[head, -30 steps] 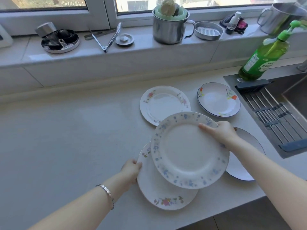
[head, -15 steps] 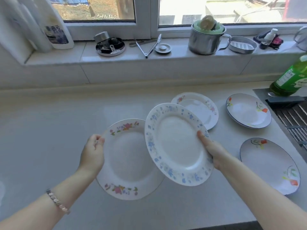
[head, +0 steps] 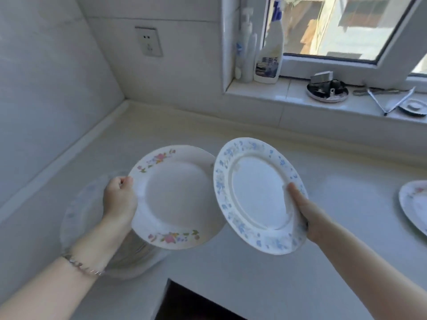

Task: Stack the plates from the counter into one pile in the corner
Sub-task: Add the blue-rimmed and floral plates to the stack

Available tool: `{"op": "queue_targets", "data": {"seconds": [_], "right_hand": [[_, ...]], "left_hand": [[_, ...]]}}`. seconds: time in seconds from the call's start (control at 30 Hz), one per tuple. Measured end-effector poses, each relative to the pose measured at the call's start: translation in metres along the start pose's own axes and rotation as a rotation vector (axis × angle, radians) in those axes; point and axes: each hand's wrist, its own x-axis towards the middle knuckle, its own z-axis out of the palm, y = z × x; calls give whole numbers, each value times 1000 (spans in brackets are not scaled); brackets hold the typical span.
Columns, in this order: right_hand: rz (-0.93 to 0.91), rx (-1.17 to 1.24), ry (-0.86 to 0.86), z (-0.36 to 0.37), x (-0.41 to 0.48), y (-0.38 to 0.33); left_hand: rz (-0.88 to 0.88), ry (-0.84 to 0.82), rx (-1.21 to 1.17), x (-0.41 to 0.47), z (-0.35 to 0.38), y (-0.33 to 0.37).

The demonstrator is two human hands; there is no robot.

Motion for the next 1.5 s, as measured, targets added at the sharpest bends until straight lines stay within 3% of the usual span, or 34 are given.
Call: {"op": "queue_targets", "data": {"seconds": [0.2,0.53,0.7,0.87,1.07,1.2,1.37,1.5], "right_hand": [[39,-62,-30,101,5,18],[40,-98,23,160,22,25],[23,-107,13,178,15,14],[10,-145,20,172,21,8],[-22,-178,23,166,20,2],[-52,-203,-3,165,14,3],[-56,-215,-22,165,8,6],[-60,-232,-24,167,5,8]], "left_hand": [[-170,110,-43,71,-76,-48],[-282,38,21,108,-98,-84],[-117,-102,424,112,-110,-79],[98,-189,1052,111,-115,-79],[261,-164,1296,106,-114,-85],[293,-109,1065,104,-117,-94],[-229,-307,-22,99,-110,-96],[-307,-284,-271,94,-108,-99]]}}
